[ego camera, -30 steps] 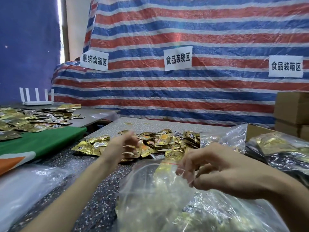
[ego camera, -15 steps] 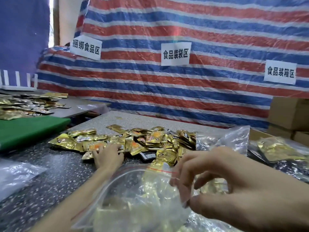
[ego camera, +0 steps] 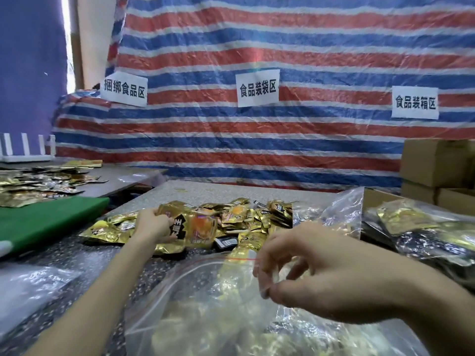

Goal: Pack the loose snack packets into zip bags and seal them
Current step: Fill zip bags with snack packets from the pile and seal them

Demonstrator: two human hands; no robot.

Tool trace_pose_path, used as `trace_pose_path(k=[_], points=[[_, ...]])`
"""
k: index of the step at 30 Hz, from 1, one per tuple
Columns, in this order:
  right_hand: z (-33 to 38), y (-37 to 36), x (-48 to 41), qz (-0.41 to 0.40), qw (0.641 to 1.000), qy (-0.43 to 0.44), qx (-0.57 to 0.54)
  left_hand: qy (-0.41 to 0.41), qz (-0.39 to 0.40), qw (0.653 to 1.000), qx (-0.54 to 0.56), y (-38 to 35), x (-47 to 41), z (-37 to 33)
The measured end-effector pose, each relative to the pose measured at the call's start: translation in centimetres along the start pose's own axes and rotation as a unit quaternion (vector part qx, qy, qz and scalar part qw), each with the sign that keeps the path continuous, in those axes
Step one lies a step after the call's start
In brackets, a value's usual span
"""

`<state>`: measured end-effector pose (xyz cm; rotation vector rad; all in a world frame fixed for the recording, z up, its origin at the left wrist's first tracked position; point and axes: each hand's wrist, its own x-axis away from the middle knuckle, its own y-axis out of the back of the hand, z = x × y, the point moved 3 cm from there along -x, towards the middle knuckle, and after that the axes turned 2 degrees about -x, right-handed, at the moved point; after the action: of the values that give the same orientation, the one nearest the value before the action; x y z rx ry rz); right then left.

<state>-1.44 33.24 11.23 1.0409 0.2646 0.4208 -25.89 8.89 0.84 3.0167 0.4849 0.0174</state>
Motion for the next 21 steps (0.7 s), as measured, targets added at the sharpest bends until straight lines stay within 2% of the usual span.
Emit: trace_pose_path(k=[2, 6, 7, 9, 11, 13, 15, 17, 19, 21], points=[[0.1, -0.1, 0.1, -0.003, 1.0, -0.002, 0.001, -0.04, -0.025, 0.998, -0.039, 0.4, 0.8, -0.7], [0.3, -0.3, 0.2, 0.001, 1.0, -0.006, -0.008, -0.182, -0.178, 0.963, -0.085, 0.7, 3.2, -1.7], [0.3, -0.3, 0.2, 0.001, 1.0, -0.005, -0.007, -0.215, -0.198, 0.953, -0.083, 0.5, 3.6, -1.5], [0.3, -0.4, 0.2, 0.002, 1.0, -0.005, -0.009, -0.265, -0.19, 0.941, -0.092, -0.1, 4.1, -0.5], [0.3, -0.4, 0.2, 0.001, 1.0, -0.007, -0.011, -0.262, -0.124, 0.95, -0.114, -0.9, 3.9, 0.9], [0.1, -0.3, 0.2, 0.001, 1.0, -0.013, -0.012, -0.215, -0.007, 0.96, -0.178, -1.6, 3.3, 2.2], [-0.1, -0.2, 0.3, -0.001, 1.0, -0.017, -0.012, -0.186, 0.136, 0.927, -0.297, -2.0, 2.7, 2.8], [-0.2, 0.0, 0.3, -0.005, 1.0, -0.016, -0.013, -0.173, 0.236, 0.883, -0.366, -1.7, 2.3, 2.7], [-0.3, 0.1, 0.3, -0.008, 1.0, -0.011, -0.013, -0.168, 0.27, 0.878, -0.357, -1.1, 2.3, 2.0], [-0.4, 0.2, 0.3, -0.01, 1.0, -0.01, -0.013, -0.161, 0.249, 0.904, -0.307, -0.5, 2.3, 1.2]])
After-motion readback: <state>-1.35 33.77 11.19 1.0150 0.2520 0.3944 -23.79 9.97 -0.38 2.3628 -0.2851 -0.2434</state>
